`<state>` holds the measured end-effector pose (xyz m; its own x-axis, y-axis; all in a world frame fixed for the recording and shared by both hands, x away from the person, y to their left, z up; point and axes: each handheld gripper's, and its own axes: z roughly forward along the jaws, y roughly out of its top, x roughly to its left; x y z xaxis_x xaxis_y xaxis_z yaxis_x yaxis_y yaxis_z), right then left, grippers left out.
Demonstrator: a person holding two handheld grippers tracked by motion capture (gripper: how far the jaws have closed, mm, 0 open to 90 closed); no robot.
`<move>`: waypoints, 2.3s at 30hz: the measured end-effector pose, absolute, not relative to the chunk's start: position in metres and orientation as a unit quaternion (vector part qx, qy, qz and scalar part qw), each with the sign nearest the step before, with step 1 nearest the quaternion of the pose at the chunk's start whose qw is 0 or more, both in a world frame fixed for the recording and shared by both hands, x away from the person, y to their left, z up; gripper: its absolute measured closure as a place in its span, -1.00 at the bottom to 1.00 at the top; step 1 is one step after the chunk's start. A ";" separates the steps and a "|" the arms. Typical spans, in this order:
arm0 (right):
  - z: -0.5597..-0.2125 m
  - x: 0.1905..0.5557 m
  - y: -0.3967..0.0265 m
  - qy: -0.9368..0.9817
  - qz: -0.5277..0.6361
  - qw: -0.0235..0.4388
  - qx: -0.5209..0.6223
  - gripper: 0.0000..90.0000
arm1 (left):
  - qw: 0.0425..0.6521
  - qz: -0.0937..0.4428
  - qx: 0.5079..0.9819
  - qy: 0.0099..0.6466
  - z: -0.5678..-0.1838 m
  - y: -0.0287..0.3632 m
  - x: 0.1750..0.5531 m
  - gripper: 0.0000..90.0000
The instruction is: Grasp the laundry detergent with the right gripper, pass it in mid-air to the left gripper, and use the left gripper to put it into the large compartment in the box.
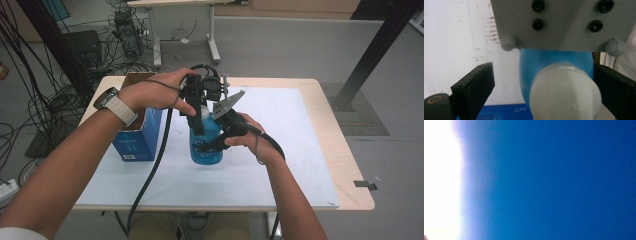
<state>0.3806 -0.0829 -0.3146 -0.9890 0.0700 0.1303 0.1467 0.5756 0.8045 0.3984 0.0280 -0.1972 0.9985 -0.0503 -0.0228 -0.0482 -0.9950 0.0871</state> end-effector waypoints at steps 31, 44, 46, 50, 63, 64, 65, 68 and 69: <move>-0.309 0.379 -0.077 -0.886 -0.458 0.039 -0.056 -0.04 | 0.050 -0.033 0.998 -0.031 -0.206 0.027 0.398 -0.62; -0.309 0.378 -0.075 -0.886 -0.458 0.041 -0.057 -0.04 | 0.051 -0.048 0.997 -0.035 -0.207 0.028 0.397 -0.39; -0.309 0.378 -0.075 -0.886 -0.459 0.041 -0.058 -0.04 | 0.052 -0.049 0.997 -0.035 -0.208 0.029 0.397 -0.39; -0.309 0.379 -0.075 -0.885 -0.460 0.037 -0.053 -0.04 | 0.054 -0.052 0.997 -0.036 -0.208 0.029 0.397 -0.35; -0.308 0.379 -0.074 -0.886 -0.458 0.038 -0.062 -0.03 | 0.059 -0.053 0.996 -0.044 -0.209 0.029 0.395 -0.17; -0.308 0.379 -0.074 -0.886 -0.458 0.037 -0.061 -0.03 | 0.060 -0.053 0.996 -0.045 -0.209 0.030 0.395 -0.17; -0.308 0.377 -0.074 -0.885 -0.459 0.051 -0.064 -0.03 | 0.059 -0.052 0.996 -0.044 -0.209 0.030 0.395 -0.17; -0.308 0.377 -0.074 -0.884 -0.459 0.055 -0.063 -0.03 | 0.058 -0.054 0.996 -0.044 -0.209 0.030 0.395 -0.17; -0.308 0.377 -0.073 -0.884 -0.460 0.048 -0.065 -0.03 | 0.058 -0.054 0.996 -0.044 -0.209 0.030 0.395 -0.16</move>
<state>0.3773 -0.0732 -0.3084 -0.9870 0.0703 0.1445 0.1587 0.5676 0.8079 0.3950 0.0302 -0.2092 0.9903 -0.0937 -0.1029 -0.0810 -0.9894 0.1209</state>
